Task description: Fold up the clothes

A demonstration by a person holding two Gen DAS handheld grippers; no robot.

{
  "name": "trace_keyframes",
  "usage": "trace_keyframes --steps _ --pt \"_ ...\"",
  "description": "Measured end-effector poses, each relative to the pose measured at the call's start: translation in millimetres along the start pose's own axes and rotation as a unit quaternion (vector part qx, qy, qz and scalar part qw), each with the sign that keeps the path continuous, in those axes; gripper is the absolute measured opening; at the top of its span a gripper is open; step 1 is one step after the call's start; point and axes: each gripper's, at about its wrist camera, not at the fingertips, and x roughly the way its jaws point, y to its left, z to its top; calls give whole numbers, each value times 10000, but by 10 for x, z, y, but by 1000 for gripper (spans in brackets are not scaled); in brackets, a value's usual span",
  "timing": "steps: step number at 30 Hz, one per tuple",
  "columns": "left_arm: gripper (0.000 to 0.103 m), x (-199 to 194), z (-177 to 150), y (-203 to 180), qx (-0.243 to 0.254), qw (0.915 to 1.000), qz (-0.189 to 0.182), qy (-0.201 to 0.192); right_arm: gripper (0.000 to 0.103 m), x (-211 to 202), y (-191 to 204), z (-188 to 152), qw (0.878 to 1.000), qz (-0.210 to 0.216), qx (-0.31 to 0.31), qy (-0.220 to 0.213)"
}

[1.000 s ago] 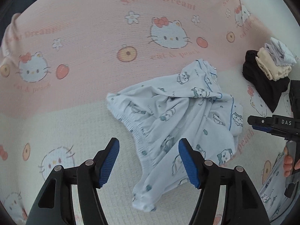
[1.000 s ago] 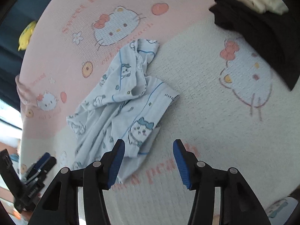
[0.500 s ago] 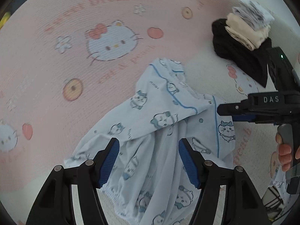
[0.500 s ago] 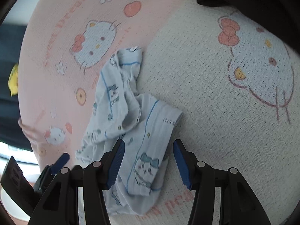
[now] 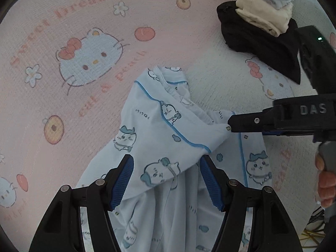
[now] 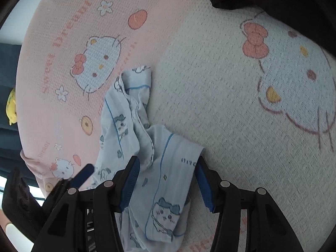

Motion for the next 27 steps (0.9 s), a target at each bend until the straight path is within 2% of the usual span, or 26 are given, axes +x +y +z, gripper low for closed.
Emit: trace_keyframes --steps 5,7,8,10,12,14,17,19,20,22,27 --pt "61 160 51 -33 -200 9997 74 132 53 36 52 16 9997 -124 -206 -57" --pt "43 150 79 -2 -382 9992 -27 91 53 45 65 13 9994 -171 -294 -77" --pt "39 148 96 22 -474 9988 -86 105 53 46 69 6 9992 -194 -332 -96" --pt "24 144 131 70 -657 9975 -205 131 53 47 91 -10 9988 -260 -394 -143" --pt "17 127 175 130 -828 9960 -308 126 52 53 126 -30 9979 -366 -493 -191" --pt "14 94 240 174 -946 9948 -346 130 51 59 167 -46 9963 -521 -650 -210" --pt "10 4 325 218 -948 9949 -336 56 34 73 217 -55 9924 -855 -860 -227" --pt "10 -63 386 246 -1042 9938 -392 -6 16 60 225 -73 9882 -1113 -1031 -216" --pt "10 -99 428 259 -1107 9929 -447 -24 11 49 235 -85 9854 -1255 -1133 -178" --pt "8 -177 481 281 -1102 9931 -385 -99 7 28 255 -109 9790 -1538 -1336 -103" --pt "7 -377 553 332 -1171 9925 -273 -221 5 -68 311 -226 9551 -2324 -1835 32"
